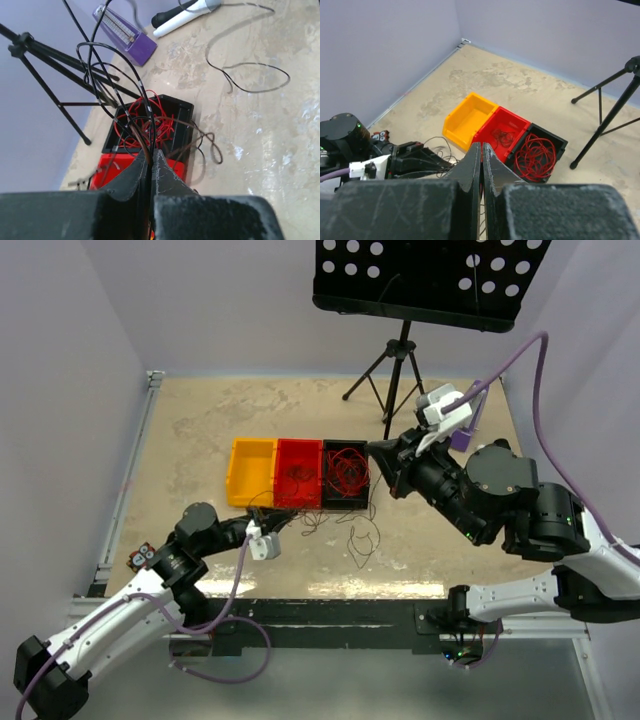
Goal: Untangle the cables
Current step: Untie the cable.
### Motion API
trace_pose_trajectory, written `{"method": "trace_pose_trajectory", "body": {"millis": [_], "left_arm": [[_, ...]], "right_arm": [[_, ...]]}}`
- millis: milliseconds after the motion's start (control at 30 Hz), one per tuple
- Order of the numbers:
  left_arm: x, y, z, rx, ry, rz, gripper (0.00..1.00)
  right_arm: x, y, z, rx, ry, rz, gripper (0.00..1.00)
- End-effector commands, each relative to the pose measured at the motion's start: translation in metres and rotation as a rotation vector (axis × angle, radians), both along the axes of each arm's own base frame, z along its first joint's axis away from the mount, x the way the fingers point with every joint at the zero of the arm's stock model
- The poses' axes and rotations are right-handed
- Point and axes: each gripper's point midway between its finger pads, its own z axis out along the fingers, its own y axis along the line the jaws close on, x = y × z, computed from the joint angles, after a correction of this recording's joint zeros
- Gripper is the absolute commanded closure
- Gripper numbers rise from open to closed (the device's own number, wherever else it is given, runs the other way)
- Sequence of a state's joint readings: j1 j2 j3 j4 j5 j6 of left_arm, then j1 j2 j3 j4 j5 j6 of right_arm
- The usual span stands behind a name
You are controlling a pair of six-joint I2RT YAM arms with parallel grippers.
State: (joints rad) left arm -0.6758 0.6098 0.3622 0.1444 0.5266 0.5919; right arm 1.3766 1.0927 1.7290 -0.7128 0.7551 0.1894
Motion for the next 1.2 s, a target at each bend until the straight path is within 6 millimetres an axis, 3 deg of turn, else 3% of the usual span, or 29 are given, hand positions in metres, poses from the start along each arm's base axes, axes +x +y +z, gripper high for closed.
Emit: {"method": "trace_pose_trajectory", "body": {"millis": [0, 133, 267, 367, 433, 467, 567, 667, 833, 1033, 1167], "left_arm": [[-0.015, 0.029, -0.089, 0.324, 0.063, -0.030, 1.00], [-0.018, 0.033, -0.100, 0.365, 0.050, -0.044, 1.00], [-0.015, 0.033, -0.096, 0.374, 0.026, -0.048, 1.00], [-0.017, 0.036, -0.104, 0.415, 0.004, -0.065, 1.00], [-0.014, 0.037, -0.102, 0.411, 0.000, -0.046, 1.00], [-0.013, 0.036, -0.099, 0.402, -0.003, -0.042, 1.00], [-0.008, 0.034, -0.086, 0.364, -0.005, -0.022, 0.99], [-0.001, 0.033, -0.068, 0.323, 0.003, 0.011, 0.99], [0.003, 0.036, -0.048, 0.313, -0.004, 0.040, 1.00], [-0.003, 0.037, -0.049, 0.332, -0.008, 0.015, 1.00], [-0.006, 0.040, -0.044, 0.349, -0.013, 0.010, 1.00]], "right_arm": [[0.007, -0.073, 0.079, 0.247, -0.084, -0.156, 1.00], [0.005, -0.079, 0.084, 0.273, -0.094, -0.153, 1.00], [0.014, -0.069, 0.054, 0.186, -0.049, -0.221, 1.00], [0.012, -0.077, 0.064, 0.220, -0.060, -0.218, 1.00], [0.009, -0.071, 0.065, 0.216, -0.064, -0.172, 1.00], [0.009, -0.060, 0.055, 0.178, -0.052, -0.154, 1.00], [0.009, -0.012, -0.012, 0.002, 0.025, -0.096, 1.00], [-0.001, 0.029, -0.081, -0.055, 0.120, 0.005, 0.68], [-0.032, 0.060, -0.151, -0.006, 0.228, 0.206, 0.44], [-0.043, 0.087, -0.246, -0.153, 0.323, 0.267, 0.41], [-0.041, 0.093, -0.274, -0.220, 0.331, 0.265, 0.41]]}}
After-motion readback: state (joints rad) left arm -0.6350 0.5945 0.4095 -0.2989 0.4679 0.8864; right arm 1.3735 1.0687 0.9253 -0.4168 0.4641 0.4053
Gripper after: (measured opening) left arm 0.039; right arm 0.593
